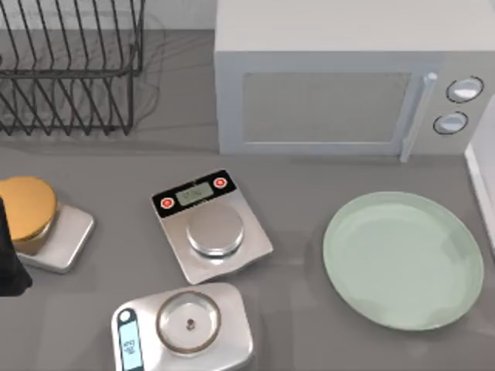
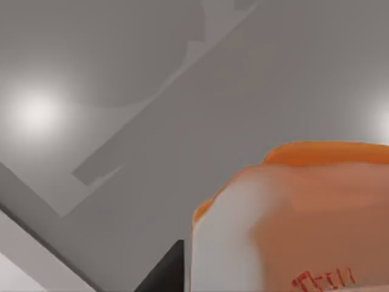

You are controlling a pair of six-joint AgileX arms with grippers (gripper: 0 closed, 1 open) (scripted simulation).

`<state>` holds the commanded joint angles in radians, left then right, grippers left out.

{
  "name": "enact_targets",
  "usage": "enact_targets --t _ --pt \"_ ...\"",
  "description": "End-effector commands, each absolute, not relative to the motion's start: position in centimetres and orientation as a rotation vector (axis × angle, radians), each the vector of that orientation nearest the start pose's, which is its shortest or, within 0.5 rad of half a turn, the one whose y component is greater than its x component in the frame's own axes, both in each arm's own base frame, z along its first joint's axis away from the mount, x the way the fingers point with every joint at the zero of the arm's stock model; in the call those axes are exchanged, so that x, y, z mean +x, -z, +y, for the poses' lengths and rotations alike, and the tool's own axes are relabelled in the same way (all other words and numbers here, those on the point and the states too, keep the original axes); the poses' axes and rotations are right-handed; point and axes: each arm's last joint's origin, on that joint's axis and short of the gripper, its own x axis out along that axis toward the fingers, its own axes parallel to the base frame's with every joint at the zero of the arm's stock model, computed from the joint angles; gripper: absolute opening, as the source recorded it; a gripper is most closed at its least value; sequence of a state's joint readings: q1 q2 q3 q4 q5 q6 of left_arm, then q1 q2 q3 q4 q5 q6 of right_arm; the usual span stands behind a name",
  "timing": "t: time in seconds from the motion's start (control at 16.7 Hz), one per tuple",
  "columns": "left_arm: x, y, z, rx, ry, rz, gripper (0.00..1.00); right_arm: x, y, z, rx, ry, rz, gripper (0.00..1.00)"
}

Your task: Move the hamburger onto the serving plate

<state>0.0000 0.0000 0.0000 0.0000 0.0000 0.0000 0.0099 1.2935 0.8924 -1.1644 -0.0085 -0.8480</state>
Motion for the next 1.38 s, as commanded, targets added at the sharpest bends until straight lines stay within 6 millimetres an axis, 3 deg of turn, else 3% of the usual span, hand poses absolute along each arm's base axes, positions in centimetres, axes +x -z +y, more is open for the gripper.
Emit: enact_targets --t 0.24,0.48,0.72,1.08,1.38 --pt "10.6 -16.0 -0.1 0.0 0.0 0.0 1.0 24.0 -21.8 3.3 -0.819 -0.832 1.398 0.0" --pt "10.6 -16.0 -0.1 0.0 0.0 0.0 1.0 28.5 -20.5 9.3 -1.041 -1.077 1.311 0.0" --pt "10.6 -16.0 -0.1 0.0 0.0 0.0 1.0 30.5 -19.6 14.2 -1.189 -1.215 1.202 0.0" --pt "10.6 -16.0 -0.1 0.0 0.0 0.0 1.0 30.6 -19.4 14.5 -1.195 -1.22 1.198 0.0" --pt "10.6 -16.0 -0.1 0.0 0.0 0.0 1.0 30.7 -16.1 14.7 -1.2 -1.221 1.188 0.0"
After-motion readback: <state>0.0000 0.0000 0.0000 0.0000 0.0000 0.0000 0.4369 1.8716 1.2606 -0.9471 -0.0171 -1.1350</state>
